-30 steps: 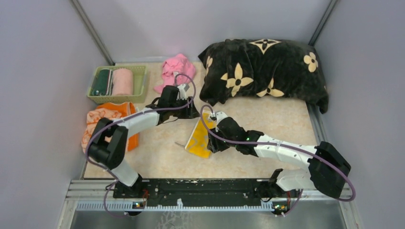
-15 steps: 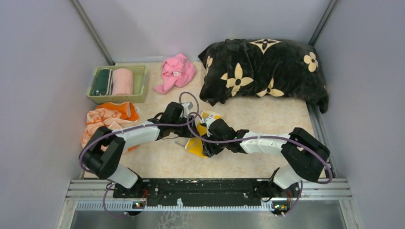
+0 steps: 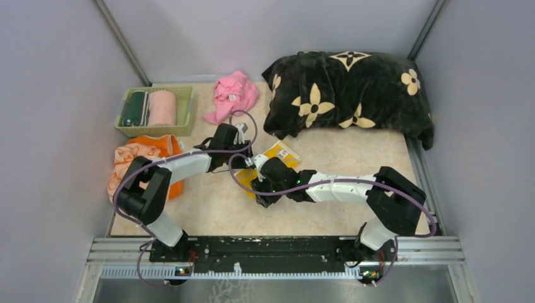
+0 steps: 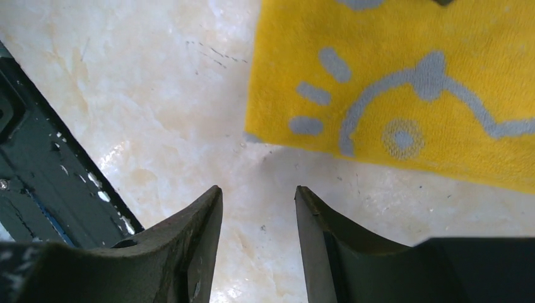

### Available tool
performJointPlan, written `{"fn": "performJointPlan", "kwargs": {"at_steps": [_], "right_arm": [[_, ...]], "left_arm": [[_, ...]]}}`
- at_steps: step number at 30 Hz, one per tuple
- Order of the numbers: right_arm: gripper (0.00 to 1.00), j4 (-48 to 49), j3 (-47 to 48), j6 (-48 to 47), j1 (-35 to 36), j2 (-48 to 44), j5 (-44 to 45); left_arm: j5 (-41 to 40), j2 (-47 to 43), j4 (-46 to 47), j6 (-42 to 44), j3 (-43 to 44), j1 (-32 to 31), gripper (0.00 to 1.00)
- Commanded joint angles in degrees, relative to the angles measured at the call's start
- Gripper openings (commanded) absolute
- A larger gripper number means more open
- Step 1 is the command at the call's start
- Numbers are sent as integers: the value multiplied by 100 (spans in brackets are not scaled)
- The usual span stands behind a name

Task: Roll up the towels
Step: Roll the towel at the center of the board.

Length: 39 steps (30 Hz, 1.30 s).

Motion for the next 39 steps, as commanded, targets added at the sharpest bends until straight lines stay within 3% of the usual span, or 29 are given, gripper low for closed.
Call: {"fn": "performJointPlan", "kwargs": {"at_steps": [1,7,14,24,27,36,39], "right_arm": [[47,-317,597,-483,304,-23,766],[47,-488,1147,-634,528,401,1196],[47,-547,1655,-786,775,1158,1545],[44,-777,1770,-756,923,1856,2040],[37,-807,1688,-633,946,1961,2147],[0,-293,1138,265,932,1387,1656],[0,59,967,682,902,1281,1359]], "left_arm": [[-237,-609,-411,-136,58,-20,47],[-599,-1633,-690,-772,-557,299,53],[-195,-2461,-924,-1142,-1359,1225,54],[-82,-2405,-1012,-1566,-1678,1531,56],[155,-2194,-965,-1743,-1686,1534,56],[577,-2105,-777,-2209,-2051,1532,58],[722,-2201,-712,-2415,-2155,1517,58]]}}
